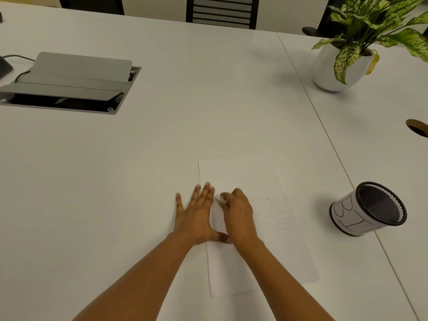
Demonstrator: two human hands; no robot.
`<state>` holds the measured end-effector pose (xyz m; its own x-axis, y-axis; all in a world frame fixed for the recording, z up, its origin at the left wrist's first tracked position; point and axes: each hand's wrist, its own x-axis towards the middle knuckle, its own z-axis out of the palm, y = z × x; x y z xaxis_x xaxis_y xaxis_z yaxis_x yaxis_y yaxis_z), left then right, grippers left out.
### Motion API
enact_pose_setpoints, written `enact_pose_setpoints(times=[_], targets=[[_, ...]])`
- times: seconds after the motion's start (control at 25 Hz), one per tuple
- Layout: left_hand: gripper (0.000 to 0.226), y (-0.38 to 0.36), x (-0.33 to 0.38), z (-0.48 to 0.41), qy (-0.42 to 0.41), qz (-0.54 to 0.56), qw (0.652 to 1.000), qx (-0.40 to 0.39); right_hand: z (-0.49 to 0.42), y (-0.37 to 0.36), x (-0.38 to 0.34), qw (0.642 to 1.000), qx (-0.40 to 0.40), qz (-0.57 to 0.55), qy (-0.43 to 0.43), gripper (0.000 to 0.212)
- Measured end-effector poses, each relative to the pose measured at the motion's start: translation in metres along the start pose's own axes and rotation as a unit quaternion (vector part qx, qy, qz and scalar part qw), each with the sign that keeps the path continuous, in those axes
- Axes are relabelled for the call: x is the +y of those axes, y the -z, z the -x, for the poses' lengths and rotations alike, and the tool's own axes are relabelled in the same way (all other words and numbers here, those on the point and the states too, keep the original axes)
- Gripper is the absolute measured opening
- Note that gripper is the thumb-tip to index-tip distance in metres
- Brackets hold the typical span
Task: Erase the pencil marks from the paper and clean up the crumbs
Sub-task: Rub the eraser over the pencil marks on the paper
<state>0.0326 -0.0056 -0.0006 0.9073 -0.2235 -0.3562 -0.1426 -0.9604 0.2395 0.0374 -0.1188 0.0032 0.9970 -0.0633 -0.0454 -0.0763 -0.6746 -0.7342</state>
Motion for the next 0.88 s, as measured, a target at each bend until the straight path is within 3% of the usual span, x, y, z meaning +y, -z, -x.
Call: enact_pose_setpoints(times=[0.08, 0.16, 0.28, 0.44, 0.56, 0.68, 0.88], targets=[[0.125, 0.0, 0.0, 0.001, 0.0, 0.005, 1.0, 0.001, 0.027, 0.003, -0.001, 0.996, -0.02, -0.086, -0.028, 0.01], [0.126, 0.0, 0.0, 0.001, 0.001, 0.008, 1.0, -0.001, 0.037, 0.009, 0.0, 0.991, -0.028, -0.124, -0.032, 0.023], [0.133, 0.001, 0.0, 0.002, 0.001, 0.01, 1.0, -0.007, 0.006, 0.017, 0.007, 0.996, 0.011, -0.084, -0.026, 0.014], [0.134, 0.002, 0.001, 0.002, 0.003, 0.005, 1.0, -0.012, -0.008, 0.015, 0.014, 0.998, 0.052, 0.033, -0.001, 0.019], [0.133, 0.002, 0.001, 0.001, 0.008, -0.002, 1.0, -0.015, 0.029, 0.008, 0.016, 0.998, 0.052, -0.004, 0.027, 0.02], [0.133, 0.001, 0.001, 0.001, 0.007, -0.002, 1.0, -0.015, 0.034, 0.011, 0.022, 0.995, 0.044, 0.04, 0.083, 0.016], [0.134, 0.002, 0.001, 0.001, 0.006, -0.002, 1.0, -0.017, -0.008, 0.02, 0.02, 0.994, 0.076, -0.036, -0.063, 0.02]])
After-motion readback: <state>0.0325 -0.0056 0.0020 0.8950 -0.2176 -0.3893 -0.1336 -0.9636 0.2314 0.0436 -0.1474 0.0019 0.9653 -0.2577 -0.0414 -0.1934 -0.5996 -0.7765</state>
